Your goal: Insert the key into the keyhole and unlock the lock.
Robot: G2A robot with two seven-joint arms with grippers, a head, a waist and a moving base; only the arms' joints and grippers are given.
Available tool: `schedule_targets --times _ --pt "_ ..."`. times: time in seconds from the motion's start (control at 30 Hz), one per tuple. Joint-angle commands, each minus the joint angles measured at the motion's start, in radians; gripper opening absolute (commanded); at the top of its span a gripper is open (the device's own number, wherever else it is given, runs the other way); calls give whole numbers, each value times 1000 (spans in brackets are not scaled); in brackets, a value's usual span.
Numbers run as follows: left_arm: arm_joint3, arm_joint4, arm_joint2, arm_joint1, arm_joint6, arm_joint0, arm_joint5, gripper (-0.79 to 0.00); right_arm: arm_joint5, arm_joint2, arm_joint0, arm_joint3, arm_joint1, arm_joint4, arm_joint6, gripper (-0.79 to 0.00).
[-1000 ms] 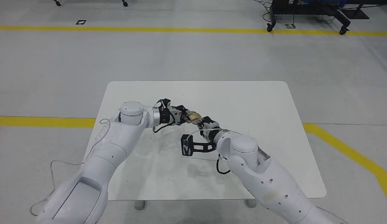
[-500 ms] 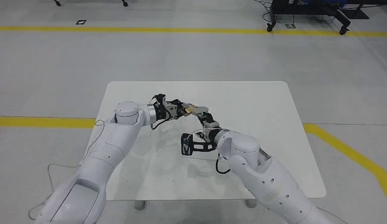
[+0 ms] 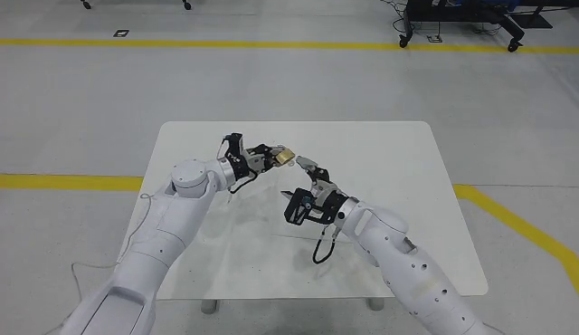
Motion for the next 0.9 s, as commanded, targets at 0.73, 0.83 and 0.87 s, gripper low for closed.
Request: schedule_targets --times 0.73,0.83,0.87 --pt "-67 48 -22 9 1 39 -5 -785 69 -21 46 69 -23 47 78 -785" --pt "-84 71 -22 10 15 47 -18 -785 68 -18 48 78 -25 79 69 -785" --pt "-90 83 -22 11 23 50 -25 -785 63 -18 48 81 -26 98 61 -785"
